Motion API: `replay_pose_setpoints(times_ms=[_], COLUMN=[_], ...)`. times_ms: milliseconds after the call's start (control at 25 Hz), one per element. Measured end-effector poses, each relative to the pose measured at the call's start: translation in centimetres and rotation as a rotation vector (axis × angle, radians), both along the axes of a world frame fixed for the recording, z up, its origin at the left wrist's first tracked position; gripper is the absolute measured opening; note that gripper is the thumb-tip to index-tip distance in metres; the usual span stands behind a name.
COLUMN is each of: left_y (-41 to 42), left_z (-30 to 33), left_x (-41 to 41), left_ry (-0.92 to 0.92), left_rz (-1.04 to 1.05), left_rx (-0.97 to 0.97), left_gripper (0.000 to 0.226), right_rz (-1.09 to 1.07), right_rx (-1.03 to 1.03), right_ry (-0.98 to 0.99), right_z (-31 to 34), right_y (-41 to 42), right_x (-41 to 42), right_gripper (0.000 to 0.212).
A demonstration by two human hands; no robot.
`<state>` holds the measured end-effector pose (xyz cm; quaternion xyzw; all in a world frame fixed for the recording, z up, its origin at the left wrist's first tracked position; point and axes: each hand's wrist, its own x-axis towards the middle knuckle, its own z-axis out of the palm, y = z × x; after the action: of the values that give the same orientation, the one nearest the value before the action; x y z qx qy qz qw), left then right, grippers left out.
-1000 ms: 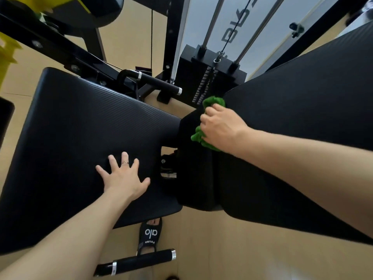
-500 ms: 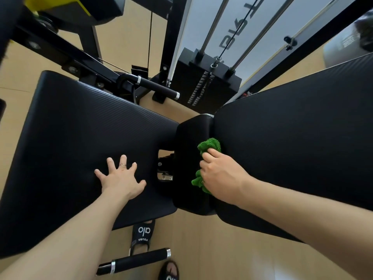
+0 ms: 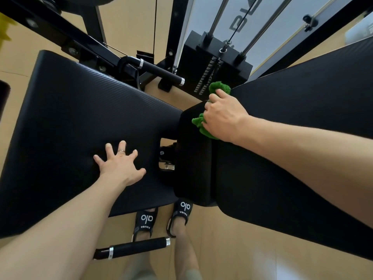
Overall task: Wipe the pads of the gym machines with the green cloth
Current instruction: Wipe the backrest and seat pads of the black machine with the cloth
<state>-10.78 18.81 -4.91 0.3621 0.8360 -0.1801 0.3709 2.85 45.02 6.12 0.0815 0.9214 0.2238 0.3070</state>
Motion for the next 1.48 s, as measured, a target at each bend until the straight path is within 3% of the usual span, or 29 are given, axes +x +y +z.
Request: replay_pose_setpoints(times_ms=[200,400,600,760,880,920,1000,1120,1280,1400,1480], left_y=[0.1,0.0,0.1,0.5,1.0,1.2,1.2,1.8,2.9,5.0,5.8], left_z=[0.3,0.3,0.4,0.5,0.6,0.7,0.9,0.9,1.6,1.1,-0.1], left_x=[-0.2,-0.3,-0.2,-0.2,-0.4,-0.4,-0.5,-1.0,-1.7,-2.5,-4.3], left_ry=[-0.012,-0.018,-0.017,-0.037,-0.055,-0.065,-0.082,-0.109,-0.115,0.121,0.178], left_rz=[0.029,0.035,0.039,0.065,0.088,0.092,0.114,0.146,0.207,0.023,-0.046], left_rx=[0.008,0.01,0.011,0.016,0.01,0.007,0.0,-0.005,0.017,0.108,0.114], left_gripper=[0.076,0.076,0.078,0.075,0.072,0.072,0.07,0.067,0.069,0.085,0.096], right_rz=[0.063,0.159,0.168,0.013,-0.044,-0.073,-0.122,-0.138,0.058,0.08,0.061], right_rx=[-0.202,-0.324,-0.559,-0.758,-0.529,-0.392,-0.181,-0.057,-0.191,-0.249,-0.188], right_ry=[0.021,-0.127,-0.013,0.029,0.447,0.43,0.141,-0.19,-0.228,-0.203,-0.136], right_z=[1.3,1.8,2.6,4.1,3.3,2.9,1.4,-1.1,-1.7,-1.9,-2.6], right_y=[-6.7,-14.5,-13.4,-12.0,-8.3,-6.5,-4.4,-6.2,-10.9,-7.5,-3.8], right_x=[4.2,9.0,10.4,7.1,1.1,-0.3,-1.4,0.4,3.9,2.1,-0.6], right_gripper=[0.033,0.029,0.026,0.039,0.038,0.039,0.041,0.058,0.056,0.054,0.054])
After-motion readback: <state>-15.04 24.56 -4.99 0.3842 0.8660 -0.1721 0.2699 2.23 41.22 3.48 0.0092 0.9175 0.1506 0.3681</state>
